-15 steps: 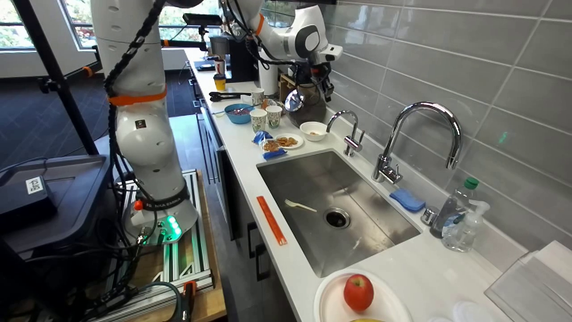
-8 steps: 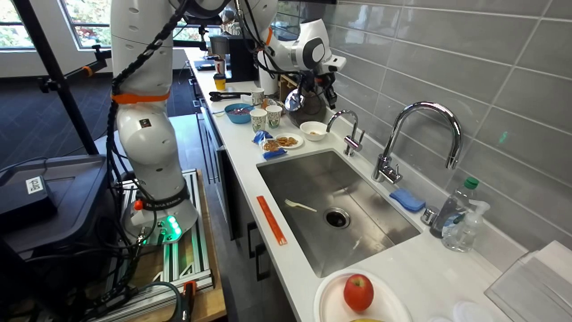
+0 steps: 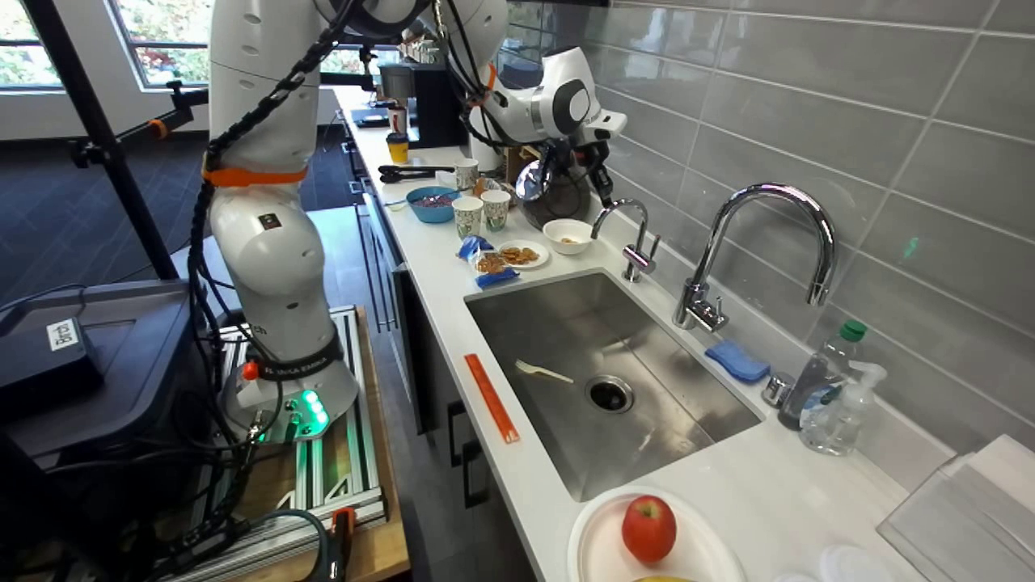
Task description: Move the faucet on the left to the right.
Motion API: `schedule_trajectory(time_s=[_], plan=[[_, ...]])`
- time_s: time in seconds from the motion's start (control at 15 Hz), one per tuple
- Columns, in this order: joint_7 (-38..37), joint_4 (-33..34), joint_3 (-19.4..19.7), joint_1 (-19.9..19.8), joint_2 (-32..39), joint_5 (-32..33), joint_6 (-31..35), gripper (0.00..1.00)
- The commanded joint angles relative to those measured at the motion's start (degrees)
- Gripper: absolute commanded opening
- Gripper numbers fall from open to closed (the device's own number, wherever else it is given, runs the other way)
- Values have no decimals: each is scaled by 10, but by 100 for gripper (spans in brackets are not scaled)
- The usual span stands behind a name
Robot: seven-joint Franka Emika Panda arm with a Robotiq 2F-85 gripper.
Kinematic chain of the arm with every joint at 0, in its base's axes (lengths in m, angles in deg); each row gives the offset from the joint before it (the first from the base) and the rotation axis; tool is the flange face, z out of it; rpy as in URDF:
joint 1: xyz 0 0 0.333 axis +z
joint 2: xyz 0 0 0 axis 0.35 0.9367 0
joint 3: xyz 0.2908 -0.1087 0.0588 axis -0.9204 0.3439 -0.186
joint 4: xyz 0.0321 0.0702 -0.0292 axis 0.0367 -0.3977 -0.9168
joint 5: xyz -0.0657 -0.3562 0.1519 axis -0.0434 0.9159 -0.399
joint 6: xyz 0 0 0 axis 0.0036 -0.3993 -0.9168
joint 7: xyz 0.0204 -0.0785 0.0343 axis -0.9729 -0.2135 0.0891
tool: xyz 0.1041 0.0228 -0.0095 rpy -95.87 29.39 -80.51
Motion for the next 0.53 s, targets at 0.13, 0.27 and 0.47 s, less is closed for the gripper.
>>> schedule_trajectory(time_s=[0.13, 0.27, 0.47], plan=[[-68, 7, 30, 19, 1, 55, -3, 0], [-79, 4, 33, 17, 0, 60, -5, 0], [-91, -1, 38, 10, 1, 55, -5, 0]])
